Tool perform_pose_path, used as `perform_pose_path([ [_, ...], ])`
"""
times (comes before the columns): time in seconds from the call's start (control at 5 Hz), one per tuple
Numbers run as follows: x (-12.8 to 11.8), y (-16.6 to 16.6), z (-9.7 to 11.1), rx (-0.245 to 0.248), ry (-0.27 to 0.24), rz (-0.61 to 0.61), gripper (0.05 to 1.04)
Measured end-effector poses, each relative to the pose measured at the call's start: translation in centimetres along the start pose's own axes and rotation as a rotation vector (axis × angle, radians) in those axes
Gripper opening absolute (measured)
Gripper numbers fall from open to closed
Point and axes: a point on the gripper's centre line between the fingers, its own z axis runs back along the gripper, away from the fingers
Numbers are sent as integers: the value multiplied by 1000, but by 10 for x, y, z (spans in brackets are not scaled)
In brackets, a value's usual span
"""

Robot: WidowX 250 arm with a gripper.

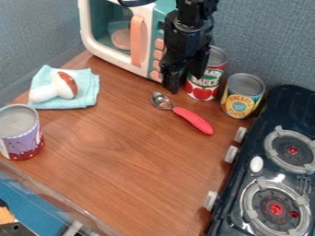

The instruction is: Move the can to the right side of the table

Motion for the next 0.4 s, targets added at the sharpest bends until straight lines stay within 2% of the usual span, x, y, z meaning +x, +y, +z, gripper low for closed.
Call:
perform_pose_path([
  [0.2, -3, 6, -14, 41, 15, 6, 1000],
  [0.4, 6, 15, -16, 69, 33, 89, 1000],
])
